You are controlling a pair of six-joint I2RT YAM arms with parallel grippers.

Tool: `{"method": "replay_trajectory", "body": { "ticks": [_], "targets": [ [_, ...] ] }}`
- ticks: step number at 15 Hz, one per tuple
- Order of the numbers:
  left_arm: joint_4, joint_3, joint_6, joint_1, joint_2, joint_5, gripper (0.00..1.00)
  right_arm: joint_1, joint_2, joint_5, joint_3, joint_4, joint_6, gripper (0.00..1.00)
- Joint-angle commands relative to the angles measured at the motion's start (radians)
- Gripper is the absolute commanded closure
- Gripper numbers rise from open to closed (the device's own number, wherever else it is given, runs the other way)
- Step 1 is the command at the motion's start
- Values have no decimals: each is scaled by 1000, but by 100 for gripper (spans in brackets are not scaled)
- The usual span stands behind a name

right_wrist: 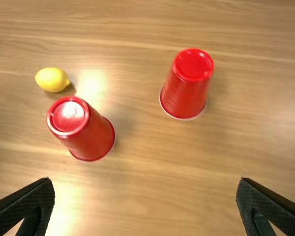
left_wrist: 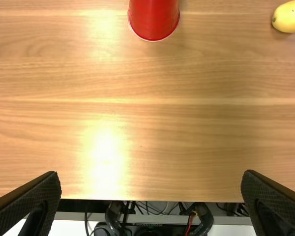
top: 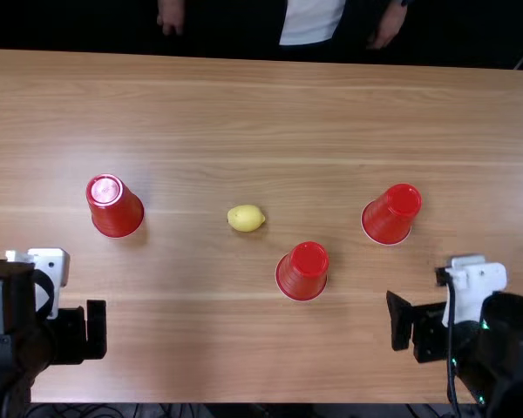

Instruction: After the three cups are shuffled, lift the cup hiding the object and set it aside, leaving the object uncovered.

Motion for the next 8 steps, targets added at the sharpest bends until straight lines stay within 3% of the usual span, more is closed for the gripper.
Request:
{"method": "replay_trajectory", "body": {
  "ticks": [1, 5, 8],
  "targets": [
    [1, -19, 3, -19, -27, 10, 0, -33, -51, 17, -34, -17, -7, 0],
    [12, -97, -6, -28, -128, 10, 0, -56, -239, 17, -146, -21, 2, 0],
    [72, -208, -10, -25, -252, 10, 0, -156, -407, 17, -228, -10, 2, 0]
  ]
}}
